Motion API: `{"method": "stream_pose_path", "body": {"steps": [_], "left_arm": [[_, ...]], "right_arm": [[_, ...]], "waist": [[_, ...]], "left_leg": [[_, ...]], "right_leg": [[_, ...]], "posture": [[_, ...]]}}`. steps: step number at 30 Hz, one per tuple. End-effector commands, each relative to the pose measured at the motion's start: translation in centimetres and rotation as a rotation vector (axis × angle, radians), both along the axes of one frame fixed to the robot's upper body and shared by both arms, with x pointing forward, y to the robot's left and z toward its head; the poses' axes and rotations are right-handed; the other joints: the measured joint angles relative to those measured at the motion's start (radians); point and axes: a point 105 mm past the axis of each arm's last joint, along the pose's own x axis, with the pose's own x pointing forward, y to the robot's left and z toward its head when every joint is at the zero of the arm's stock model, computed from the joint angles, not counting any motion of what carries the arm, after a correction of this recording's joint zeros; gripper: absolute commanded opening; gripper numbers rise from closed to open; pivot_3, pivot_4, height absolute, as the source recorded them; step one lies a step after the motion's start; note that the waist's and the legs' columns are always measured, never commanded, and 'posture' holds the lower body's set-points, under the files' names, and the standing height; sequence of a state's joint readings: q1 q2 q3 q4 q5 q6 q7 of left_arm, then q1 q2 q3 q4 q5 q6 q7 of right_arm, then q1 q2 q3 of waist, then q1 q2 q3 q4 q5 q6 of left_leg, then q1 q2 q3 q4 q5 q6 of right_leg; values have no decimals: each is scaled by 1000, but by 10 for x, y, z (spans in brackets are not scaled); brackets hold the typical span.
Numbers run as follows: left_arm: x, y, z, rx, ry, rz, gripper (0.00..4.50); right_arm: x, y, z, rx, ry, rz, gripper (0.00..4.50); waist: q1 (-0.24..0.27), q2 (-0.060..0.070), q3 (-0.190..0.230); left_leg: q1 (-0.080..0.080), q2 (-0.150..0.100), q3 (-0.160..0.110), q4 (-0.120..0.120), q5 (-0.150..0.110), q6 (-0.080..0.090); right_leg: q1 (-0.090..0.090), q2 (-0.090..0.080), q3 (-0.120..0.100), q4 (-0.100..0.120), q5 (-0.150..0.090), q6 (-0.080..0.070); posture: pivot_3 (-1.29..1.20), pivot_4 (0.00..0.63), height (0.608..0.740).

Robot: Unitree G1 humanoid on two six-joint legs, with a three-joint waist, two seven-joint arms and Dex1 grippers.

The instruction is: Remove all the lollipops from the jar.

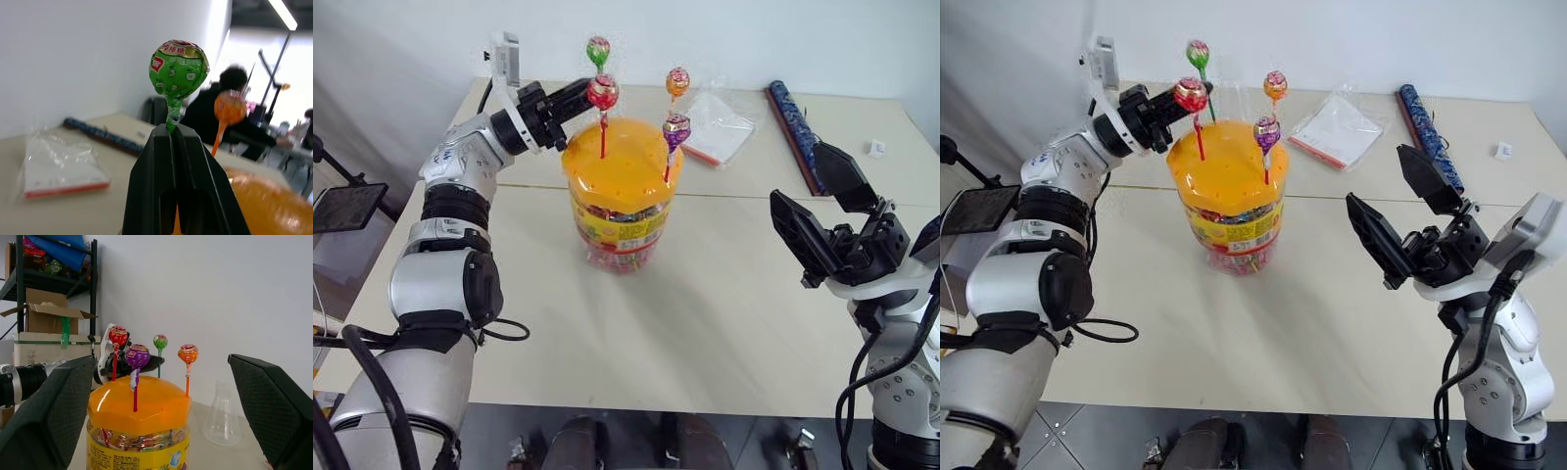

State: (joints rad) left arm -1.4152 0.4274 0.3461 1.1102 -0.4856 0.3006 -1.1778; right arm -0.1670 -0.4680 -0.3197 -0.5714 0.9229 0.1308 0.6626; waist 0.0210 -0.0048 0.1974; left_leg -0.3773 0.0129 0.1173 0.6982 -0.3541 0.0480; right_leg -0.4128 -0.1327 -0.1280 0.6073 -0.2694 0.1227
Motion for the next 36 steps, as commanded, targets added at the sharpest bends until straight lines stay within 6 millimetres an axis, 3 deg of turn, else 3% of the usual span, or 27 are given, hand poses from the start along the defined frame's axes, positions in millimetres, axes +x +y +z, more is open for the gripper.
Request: {"method": "stream_pose_path", "body": {"steps": [1, 3, 8, 10, 12, 14, 17, 22, 24, 30, 32, 36], "left_arm": [[-16, 40, 53, -257, -66, 1, 12], [-12, 73, 48, -237, -26, 154, 12], [-17, 140, -11, 114, 154, 503, 12], [-34, 161, -39, 228, 267, 570, 12], [-69, 182, -82, 360, 432, 618, 12], [-106, 189, -121, 492, 564, 636, 12], [-148, 187, -155, 580, 687, 657, 12], [-187, 181, -198, 674, 804, 685, 12], [-191, 180, -205, 669, 817, 694, 227], [-187, 179, -212, 679, 772, 672, 1781], [-181, 181, -205, 695, 697, 655, 2417], [-169, 188, -173, 666, 517, 633, 3590]], "right_arm": [[-7, 5, 9, 2, -64, 47, 4500], [-7, 14, 8, -44, -66, 136, 4500], [-12, 34, 0, -225, -82, 338, 4500], [-15, 41, -10, -333, -107, 407, 4500], [-21, 48, -24, -429, -96, 523, 4500], [-24, 50, -34, -475, -64, 604, 4500], [-23, 47, -47, -531, -17, 650, 4500], [-14, 35, -63, -575, 50, 630, 4500], [-12, 32, -67, -589, 66, 615, 4500], [-7, 26, -72, -577, 79, 550, 4500], [-6, 21, -73, -574, 82, 507, 4500], [-3, 11, -64, -504, 81, 421, 4500]], "waist": [[-4, 0, 0], [-24, 0, 0], [-49, 0, 0], [-48, 0, 1], [-49, -2, 1], [-65, -1, 1], [-45, -3, 2], [-9, -3, 2], [-6, -2, 2], [-4, -1, 2], [-5, -1, 2], [-3, -1, 2]], "left_leg": [[0, 1, -1, 0, 0, 0], [1, 1, -2, 0, 0, 0], [7, 1, 0, -4, 0, 0], [6, 3, 0, -4, 0, 0], [5, 3, 0, -3, -1, 0], [6, 4, 2, -4, -4, 0], [5, 4, -5, 0, -8, 0], [4, 2, -14, 4, -8, -1], [7, 0, -13, 2, -10, -8], [6, 2, -11, 0, -8, -12], [6, 2, -10, -1, -7, -11], [6, 3, -8, -1, -6, -8]], "right_leg": [[0, 0, 0, 0, 0, 0], [-1, 0, 2, 1, 0, 0], [0, 0, 5, 5, 0, 0], [-1, 0, 5, 5, 0, 0], [-1, -1, 6, 5, 0, 0], [-2, -1, 9, 5, 0, 0], [-2, -2, 9, 12, -1, -2], [6, -4, 15, 2, -1, -3], [8, -13, 15, -1, -2, -3], [2, -13, 14, 3, -3, -6], [2, -12, 14, 4, -3, -6], [1, -10, 9, 5, -3, -6]], "posture": [[0, 150, 740], [0, 150, 740], [0, 150, 740], [0, 150, 740], [0, 150, 740], [0, 150, 740], [0, 150, 740], [0, 150, 740], [0, 150, 740], [0, 150, 740], [0, 150, 740], [0, 150, 740]]}}
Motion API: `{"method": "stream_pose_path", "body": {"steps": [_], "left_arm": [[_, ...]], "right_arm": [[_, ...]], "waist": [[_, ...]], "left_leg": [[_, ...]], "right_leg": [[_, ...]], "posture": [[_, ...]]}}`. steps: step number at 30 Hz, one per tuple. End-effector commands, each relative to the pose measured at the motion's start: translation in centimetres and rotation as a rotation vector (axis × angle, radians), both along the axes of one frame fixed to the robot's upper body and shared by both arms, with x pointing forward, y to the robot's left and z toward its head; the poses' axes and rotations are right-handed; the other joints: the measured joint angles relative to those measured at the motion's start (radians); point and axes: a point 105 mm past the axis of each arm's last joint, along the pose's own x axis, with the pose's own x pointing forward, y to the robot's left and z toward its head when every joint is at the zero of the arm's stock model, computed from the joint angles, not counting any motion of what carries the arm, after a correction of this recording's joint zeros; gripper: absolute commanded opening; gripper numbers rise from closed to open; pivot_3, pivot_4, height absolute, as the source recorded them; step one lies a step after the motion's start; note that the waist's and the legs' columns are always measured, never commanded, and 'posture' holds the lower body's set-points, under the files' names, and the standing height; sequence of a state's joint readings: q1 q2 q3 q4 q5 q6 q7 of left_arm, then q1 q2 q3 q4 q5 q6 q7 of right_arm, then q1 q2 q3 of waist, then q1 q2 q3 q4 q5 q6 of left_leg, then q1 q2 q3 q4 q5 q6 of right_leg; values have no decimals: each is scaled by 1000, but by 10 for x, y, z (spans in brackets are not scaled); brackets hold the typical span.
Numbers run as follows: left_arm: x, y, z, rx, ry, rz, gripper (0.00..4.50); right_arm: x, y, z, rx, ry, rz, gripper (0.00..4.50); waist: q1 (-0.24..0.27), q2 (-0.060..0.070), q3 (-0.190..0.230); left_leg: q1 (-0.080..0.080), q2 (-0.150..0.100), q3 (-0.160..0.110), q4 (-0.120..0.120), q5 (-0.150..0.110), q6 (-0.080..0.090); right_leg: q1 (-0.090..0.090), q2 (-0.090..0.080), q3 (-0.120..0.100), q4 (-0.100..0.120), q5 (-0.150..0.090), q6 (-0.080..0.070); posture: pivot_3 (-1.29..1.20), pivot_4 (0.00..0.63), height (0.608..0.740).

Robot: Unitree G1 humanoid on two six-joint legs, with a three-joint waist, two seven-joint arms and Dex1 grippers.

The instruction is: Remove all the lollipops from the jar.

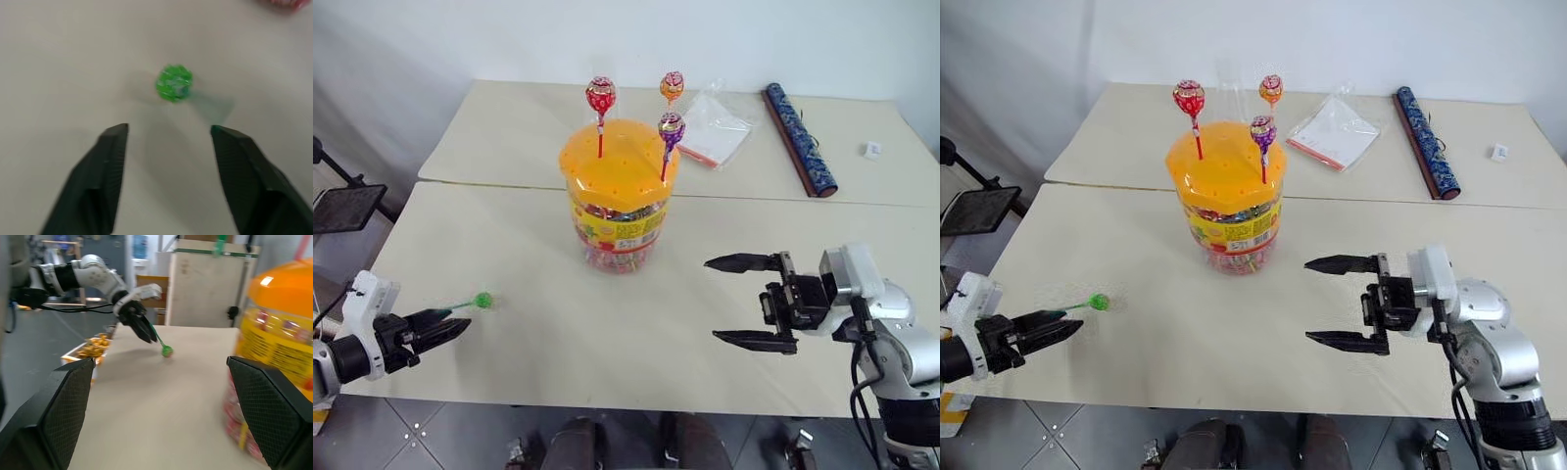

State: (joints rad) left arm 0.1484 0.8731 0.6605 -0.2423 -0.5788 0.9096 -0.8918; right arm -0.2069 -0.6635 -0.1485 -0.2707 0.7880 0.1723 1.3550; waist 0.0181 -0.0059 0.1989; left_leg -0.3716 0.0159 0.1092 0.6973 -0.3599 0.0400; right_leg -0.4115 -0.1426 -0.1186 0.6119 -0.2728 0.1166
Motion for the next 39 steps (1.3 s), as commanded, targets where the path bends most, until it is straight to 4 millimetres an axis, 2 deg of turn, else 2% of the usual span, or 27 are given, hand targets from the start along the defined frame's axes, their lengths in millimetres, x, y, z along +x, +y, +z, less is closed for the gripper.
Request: {"method": "stream_pose_path", "body": {"steps": [1, 3, 5, 7, 8, 10, 15, 19, 21, 24, 31, 34, 36, 39], "left_arm": [[5, 2, 44, -94, -146, -89, 3824], [11, -7, 86, -199, -310, -215, 3824], [16, -19, 116, -251, -454, -324, 3824], [23, -45, 135, -301, -531, -438, 3824], [29, -68, 146, -342, -564, -529, 3824], [37, -104, 159, -357, -592, -665, 3824], [76, -161, 181, -341, -682, -779, 3824], [101, -189, 184, -346, -684, -799, 3824], [101, -195, 186, -368, -678, -836, 3824], [101, -197, 186, -355, -666, -860, 3260], [107, -195, 184, -331, -652, -851, 1052], [104, -195, 191, -376, -668, -869, 116], [96, -190, 209, -495, -713, -886, 51], [86, -169, 237, -690, -782, -867, 51]], "right_arm": [[0, -10, 19, 80, -66, -88, 4500], [-1, -20, 34, 147, -82, -174, 4500], [-2, -28, 48, 216, -98, -251, 4500], [-4, -33, 61, 281, -109, -308, 4500], [-6, -35, 68, 311, -116, -338, 4500], [-9, -37, 74, 332, -132, -377, 4500], [-10, -38, 79, 368, -136, -434, 4500], [-14, -30, 83, 390, -144, -437, 4500], [-17, -27, 85, 397, -146, -435, 4500], [-19, -23, 85, 402, -147, -439, 4500], [-18, -21, 85, 412, -150, -453, 4500], [-16, -20, 84, 414, -151, -451, 4500], [-14, -19, 84, 415, -149, -436, 4500], [-12, -13, 85, 409, -148, -388, 4500]], "waist": [[0, 0, 0], [1, 0, 0], [6, 0, 0], [5, 0, 0], [9, 0, 0], [10, 0, 0], [7, -1, -1], [-1, -1, -1], [-5, -1, -1], [-9, -1, -1], [6, -1, 0], [7, -1, 0], [6, -1, 0], [4, -1, 0]], "left_leg": [[0, 0, 1, 0, 0, 0], [0, 0, 2, 0, 0, 1], [0, 0, 1, 0, 0, 1], [0, 0, 1, 1, 0, 1], [0, -1, 1, 1, 0, 1], [0, -3, 0, 1, 1, 3], [0, -5, 3, 2, 2, 6], [1, -4, 10, 1, 3, 6], [1, -3, 11, 0, 3, 6], [0, -2, 11, 0, 3, 5], [0, 0, 11, 2, 3, 6], [0, 0, 10, 2, 3, 6], [0, 0, 10, 2, 3, 7], [-1, 1, 10, 2, 3, 7]], "right_leg": [[0, 0, -1, 0, 0, 0], [0, -1, -2, 0, 0, 0], [-1, -2, -4, 1, 0, 0], [0, -2, -5, 1, 0, 0], [0, -2, -6, 2, 0, 1], [2, 1, -8, 3, 1, 2], [1, 4, -6, 4, 2, 4], [0, 11, -3, -1, 2, 4], [-1, 12, -2, 0, 2, 4], [-2, 13, -1, 0, 2, 4], [-1, 11, 1, -1, 2, 4], [-1, 11, 1, -1, 2, 4], [-1, 11, 1, -1, 2, 4], [-1, 11, 1, -1, 2, 4]], "posture": [[0, 150, 740], [0, 150, 740], [0, 150, 740], [0, 150, 740], [0, 150, 740], [0, 150, 740], [0, 150, 740], [0, 150, 740], [0, 150, 740], [0, 150, 740], [0, 150, 740], [0, 150, 740], [0, 150, 740], [0, 150, 740]]}}
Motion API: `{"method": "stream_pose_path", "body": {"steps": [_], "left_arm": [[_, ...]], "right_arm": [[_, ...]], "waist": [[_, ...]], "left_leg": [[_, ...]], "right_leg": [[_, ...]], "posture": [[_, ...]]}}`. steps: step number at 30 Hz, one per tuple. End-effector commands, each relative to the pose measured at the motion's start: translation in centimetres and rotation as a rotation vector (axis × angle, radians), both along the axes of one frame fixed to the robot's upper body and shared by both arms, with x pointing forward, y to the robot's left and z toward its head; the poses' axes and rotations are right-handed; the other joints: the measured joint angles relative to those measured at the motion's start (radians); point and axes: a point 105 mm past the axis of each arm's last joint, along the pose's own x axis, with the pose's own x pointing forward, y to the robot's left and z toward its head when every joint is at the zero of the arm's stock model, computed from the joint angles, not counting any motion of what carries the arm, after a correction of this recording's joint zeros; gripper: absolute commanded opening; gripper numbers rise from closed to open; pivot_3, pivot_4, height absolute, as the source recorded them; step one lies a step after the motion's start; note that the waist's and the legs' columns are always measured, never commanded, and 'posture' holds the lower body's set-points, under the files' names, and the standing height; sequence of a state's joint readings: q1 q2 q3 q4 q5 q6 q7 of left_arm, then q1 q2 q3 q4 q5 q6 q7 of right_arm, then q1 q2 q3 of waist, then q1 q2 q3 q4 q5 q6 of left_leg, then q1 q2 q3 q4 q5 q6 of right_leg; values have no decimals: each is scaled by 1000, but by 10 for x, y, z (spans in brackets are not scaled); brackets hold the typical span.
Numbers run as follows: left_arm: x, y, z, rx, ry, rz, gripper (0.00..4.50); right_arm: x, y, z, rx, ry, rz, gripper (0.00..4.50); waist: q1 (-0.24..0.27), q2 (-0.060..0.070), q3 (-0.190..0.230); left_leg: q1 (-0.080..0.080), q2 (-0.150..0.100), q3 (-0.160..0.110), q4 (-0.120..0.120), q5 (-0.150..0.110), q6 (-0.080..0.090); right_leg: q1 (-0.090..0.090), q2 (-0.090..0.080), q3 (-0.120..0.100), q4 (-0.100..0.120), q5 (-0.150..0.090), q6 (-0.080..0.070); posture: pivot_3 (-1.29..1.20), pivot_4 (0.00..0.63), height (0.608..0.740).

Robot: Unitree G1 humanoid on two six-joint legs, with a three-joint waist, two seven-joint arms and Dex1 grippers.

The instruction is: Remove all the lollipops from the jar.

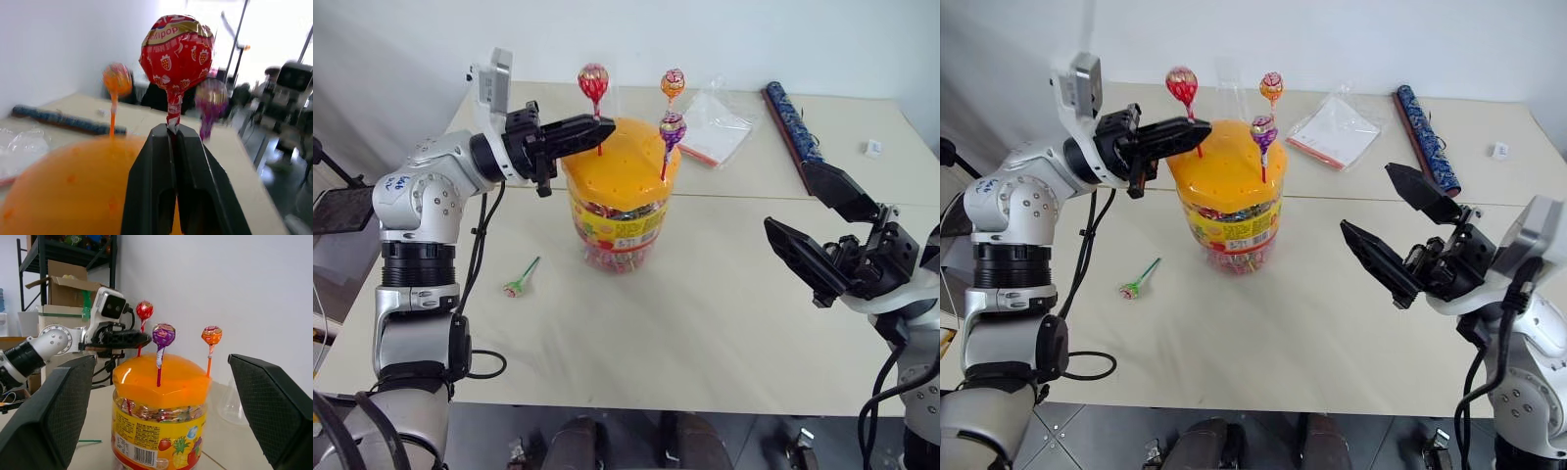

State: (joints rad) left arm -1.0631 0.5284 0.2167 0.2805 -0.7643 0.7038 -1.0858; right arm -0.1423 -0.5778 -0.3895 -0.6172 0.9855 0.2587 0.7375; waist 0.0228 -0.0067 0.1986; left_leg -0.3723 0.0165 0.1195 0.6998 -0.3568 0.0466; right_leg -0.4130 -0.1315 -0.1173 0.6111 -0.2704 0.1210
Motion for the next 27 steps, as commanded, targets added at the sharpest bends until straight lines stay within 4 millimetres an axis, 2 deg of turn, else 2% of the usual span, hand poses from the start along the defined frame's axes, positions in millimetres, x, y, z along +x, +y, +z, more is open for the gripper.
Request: {"method": "stream_pose_path", "body": {"steps": [1, 3, 5, 7, 9, 12, 15, 17, 18, 20, 22, 26, 27], "left_arm": [[-12, 34, 45, -233, -42, 13, 51], [-7, 69, 51, -295, 6, 149, 51], [-7, 90, 35, -218, 69, 253, 51], [-5, 109, 4, -67, 160, 394, 51], [-9, 144, -42, 84, 334, 572, 51], [-35, 187, -83, 136, 490, 719, 51], [-73, 218, -144, 358, 662, 852, 51], [-95, 222, -170, 479, 726, 873, 51], [-103, 219, -177, 515, 741, 865, 51], [-110, 209, -184, 511, 764, 857, 51], [-114, 202, -193, 531, 788, 851, 51], [-122, 195, -208, 569, 828, 840, 51], [-123, 193, -209, 567, 833, 827, 268]], "right_arm": [[-3, 9, 10, 2, -54, 72, 4500], [-3, 22, 16, -20, -73, 169, 4500], [-4, 31, 16, -52, -80, 246, 4500], [-6, 38, 11, -102, -83, 316, 4500], [-8, 49, 5, -185, -90, 412, 4500], [-10, 58, -5, -276, -95, 508, 4500], [-7, 59, -22, -363, -56, 566, 4500], [-4, 57, -32, -410, -33, 577, 4500], [-4, 57, -36, -432, -22, 581, 4500], [1, 55, -46, -471, 16, 556, 4500], [6, 53, -55, -496, 51, 521, 4500], [11, 50, -57, -472, 69, 489, 4500], [11, 49, -58, -475, 73, 483, 4500]], "waist": [[-3, 0, 0], [-22, 0, 0], [-37, 1, 0], [-41, 1, 0], [-47, 1, 0], [-51, 1, 1], [-50, -4, 0], [-43, -4, 1], [-35, -4, 1], [-20, -4, 1], [-10, -4, 1], [-20, -2, 1], [-23, -1, 2]], "left_leg": [[0, 0, 0, 0, 0, 0], [1, 1, 0, 0, 0, 0], [2, 1, 0, -1, 0, 0], [3, 2, -1, -3, 0, -1], [3, 1, -1, -5, 0, -1], [2, 1, 0, -5, -1, 0], [-1, 2, -2, -3, -2, -2], [0, 2, -3, -3, -4, -3], [0, 1, -3, -3, -5, -2], [0, 1, -4, -2, -5, -3], [0, 0, -7, -2, -8, -8], [1, 0, -6, -2, -8, -10], [1, 0, -6, -3, -8, -10]], "right_leg": [[0, 0, 0, 0, 0, 0], [0, 0, 0, 0, 0, 0], [0, 0, 0, 2, 0, 0], [0, 1, -2, 2, 0, 0], [-1, 1, -1, 2, 0, 0], [-2, -1, -1, 1, 0, 0], [-3, -1, -2, 1, -1, -1], [-2, -2, -2, 1, -1, -2], [-2, -3, -2, 1, -1, -2], [-1, -5, -1, -1, -1, -2], [0, -15, 1, -4, -1, -2], [-1, -16, 1, -3, -2, -3], [-1, -16, 1, -1, -2, -3]], "posture": [[0, 150, 740], [0, 150, 740], [0, 150, 740], [0, 150, 740], [0, 150, 740], [0, 150, 740], [0, 150, 740], [0, 150, 740], [0, 150, 740], [0, 150, 740], [0, 150, 740], [0, 150, 740], [0, 150, 740]]}}
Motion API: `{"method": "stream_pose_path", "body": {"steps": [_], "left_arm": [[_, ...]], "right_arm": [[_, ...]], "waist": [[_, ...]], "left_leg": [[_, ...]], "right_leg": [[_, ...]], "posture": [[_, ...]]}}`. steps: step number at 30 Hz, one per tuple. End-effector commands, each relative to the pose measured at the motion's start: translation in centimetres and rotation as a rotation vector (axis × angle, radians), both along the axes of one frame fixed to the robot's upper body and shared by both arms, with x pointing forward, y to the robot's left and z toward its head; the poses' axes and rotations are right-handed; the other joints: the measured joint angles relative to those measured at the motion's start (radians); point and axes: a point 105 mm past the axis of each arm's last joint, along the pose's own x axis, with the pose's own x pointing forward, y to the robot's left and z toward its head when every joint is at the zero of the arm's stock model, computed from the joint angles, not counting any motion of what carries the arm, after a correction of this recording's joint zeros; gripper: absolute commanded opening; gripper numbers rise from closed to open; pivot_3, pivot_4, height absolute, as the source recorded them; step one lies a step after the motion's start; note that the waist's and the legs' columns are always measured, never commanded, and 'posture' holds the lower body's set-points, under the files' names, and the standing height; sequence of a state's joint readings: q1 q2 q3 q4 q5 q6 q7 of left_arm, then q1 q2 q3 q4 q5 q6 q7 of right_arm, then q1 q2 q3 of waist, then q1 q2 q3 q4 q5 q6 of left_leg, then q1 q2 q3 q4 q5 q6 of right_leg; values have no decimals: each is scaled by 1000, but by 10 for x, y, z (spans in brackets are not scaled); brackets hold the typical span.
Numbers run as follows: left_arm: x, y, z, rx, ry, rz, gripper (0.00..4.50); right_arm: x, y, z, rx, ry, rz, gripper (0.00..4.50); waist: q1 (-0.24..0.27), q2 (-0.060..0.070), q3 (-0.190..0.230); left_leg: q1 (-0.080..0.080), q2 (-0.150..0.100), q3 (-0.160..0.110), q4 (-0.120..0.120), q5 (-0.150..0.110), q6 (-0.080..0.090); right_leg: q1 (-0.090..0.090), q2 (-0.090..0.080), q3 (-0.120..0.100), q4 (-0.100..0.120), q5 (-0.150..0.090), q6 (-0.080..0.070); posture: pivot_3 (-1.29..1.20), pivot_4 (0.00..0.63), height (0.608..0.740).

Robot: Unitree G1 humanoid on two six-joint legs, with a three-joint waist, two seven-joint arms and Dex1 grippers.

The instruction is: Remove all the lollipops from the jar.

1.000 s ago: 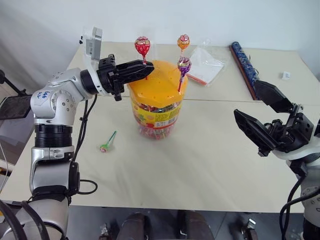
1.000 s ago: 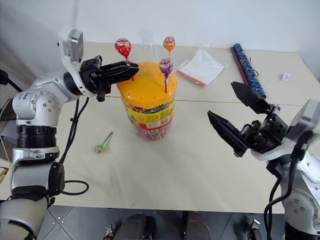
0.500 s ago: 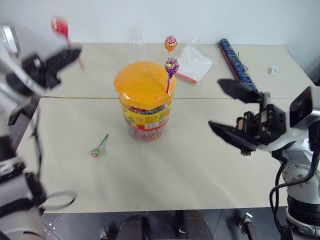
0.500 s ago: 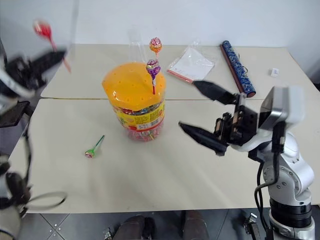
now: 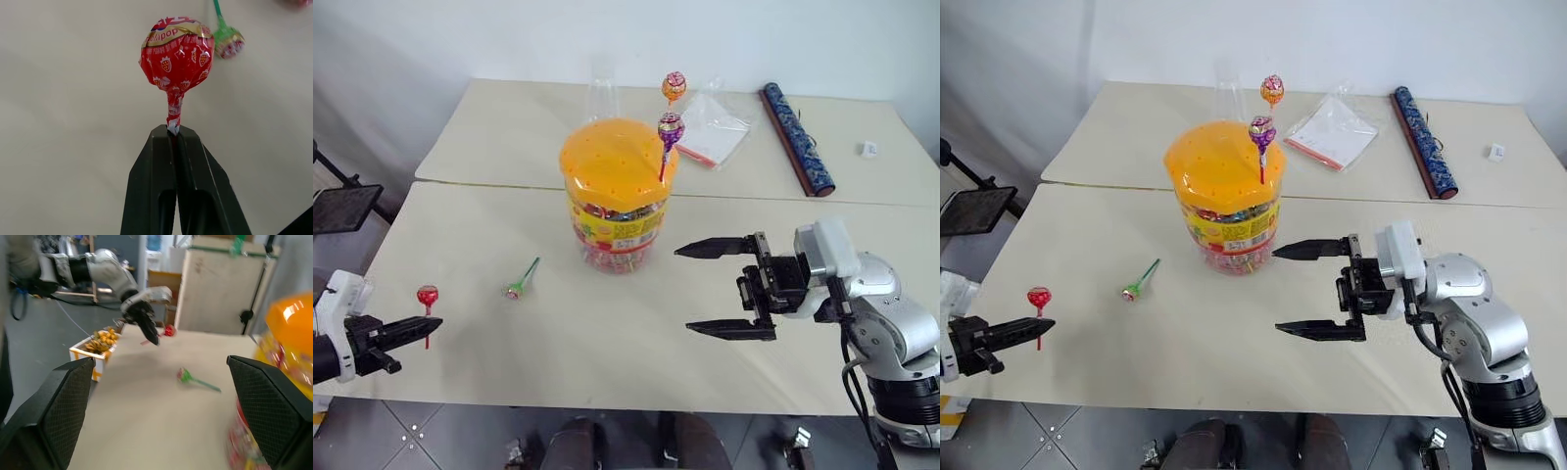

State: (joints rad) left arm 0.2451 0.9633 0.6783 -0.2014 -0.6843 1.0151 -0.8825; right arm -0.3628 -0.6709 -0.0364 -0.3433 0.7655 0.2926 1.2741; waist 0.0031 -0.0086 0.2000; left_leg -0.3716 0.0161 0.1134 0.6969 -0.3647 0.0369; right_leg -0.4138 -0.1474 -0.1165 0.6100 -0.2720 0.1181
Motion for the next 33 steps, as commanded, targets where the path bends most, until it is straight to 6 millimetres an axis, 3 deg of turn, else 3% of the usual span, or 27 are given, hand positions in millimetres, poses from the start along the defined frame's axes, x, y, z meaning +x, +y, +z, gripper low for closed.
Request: {"method": "stream_pose_path", "body": {"steps": [1, 2, 9, 11, 17, 22, 29, 33], "left_arm": [[-4, -5, 0, 9, -4, -23, 510], [-5, -5, 0, 14, -15, -32, 642], [-3, 5, 20, 4, -158, -77, 2670], [-1, -2, 38, -11, -283, -151, 3257], [2, -26, 106, -260, -699, -278, 3257], [1, -70, 130, -443, -834, -432, 3257], [13, -106, 147, -508, -907, -548, 3257], [17, -109, 147, -506, -910, -558, 3276]], "right_arm": [[0, -6, 3, 15, -17, -31, 4500], [1, -8, 3, 22, -10, -43, 4500], [4, -22, 13, 73, -20, -109, 4500], [11, -21, 22, 120, -15, -149, 4500], [38, -1, 53, 217, -15, -276, 4500], [58, 24, 66, 265, 10, -307, 4500], [71, 47, 70, 257, 39, -326, 4500], [73, 47, 70, 261, 46, -332, 3269]], "waist": [[-5, 1, 0], [-6, 1, 0], [-7, 1, 0], [-8, 1, 0], [-9, 1, 0], [-12, 1, 0], [-11, 1, 0], [-13, 1, 0]], "left_leg": [[0, 0, 0, -1, 0, 0], [0, 0, 0, -1, 1, 1], [0, 1, 4, -2, 2, 4], [0, 1, 5, -2, 2, 4], [0, 2, 4, 0, 1, 3], [0, 1, 4, 0, 2, 4], [0, -2, 5, 2, 4, 8], [0, -1, 5, 1, 4, 8]], "right_leg": [[0, 0, 0, 1, 0, 0], [0, 1, -1, 2, 0, 0], [-1, 2, -7, 0, 0, -1], [-1, 2, -9, 1, 0, -1], [-2, 0, -6, 2, 0, -1], [-3, 1, -5, 7, 0, -1], [-3, 4, -12, 9, 0, 0], [-3, 6, -12, 9, 0, 0]], "posture": [[0, 150, 740], [0, 150, 740], [0, 150, 740], [0, 150, 740], [0, 150, 740], [0, 150, 740], [0, 150, 740], [0, 150, 740]]}}
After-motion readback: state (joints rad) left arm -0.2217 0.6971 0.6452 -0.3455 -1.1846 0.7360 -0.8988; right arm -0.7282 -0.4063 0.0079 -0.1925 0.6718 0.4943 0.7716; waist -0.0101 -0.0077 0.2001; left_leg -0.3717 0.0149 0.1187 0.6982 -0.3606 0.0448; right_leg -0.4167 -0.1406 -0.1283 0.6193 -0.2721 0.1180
